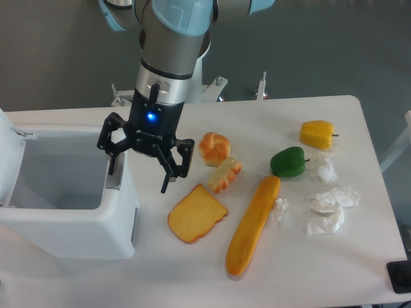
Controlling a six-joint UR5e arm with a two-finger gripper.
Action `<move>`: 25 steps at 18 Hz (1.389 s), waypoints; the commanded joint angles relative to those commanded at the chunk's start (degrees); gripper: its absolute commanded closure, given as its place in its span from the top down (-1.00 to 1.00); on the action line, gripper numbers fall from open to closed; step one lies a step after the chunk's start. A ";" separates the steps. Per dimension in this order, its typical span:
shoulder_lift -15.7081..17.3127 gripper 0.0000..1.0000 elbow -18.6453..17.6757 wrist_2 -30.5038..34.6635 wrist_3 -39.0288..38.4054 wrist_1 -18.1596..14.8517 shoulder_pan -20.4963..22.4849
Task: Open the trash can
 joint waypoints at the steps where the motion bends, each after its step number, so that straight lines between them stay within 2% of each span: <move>1: 0.00 1.00 0.00 0.00 0.18 0.09 0.09; 4: -0.09 1.00 0.00 1.40 4.03 1.14 0.09; 8: -0.79 1.00 -0.09 12.19 10.27 1.32 -0.09; 10: -1.05 1.00 -0.17 13.36 13.00 1.32 -0.09; 18: -1.67 1.00 -0.53 15.90 13.27 1.32 0.00; 25: -1.67 1.00 -2.46 21.80 14.50 1.32 0.26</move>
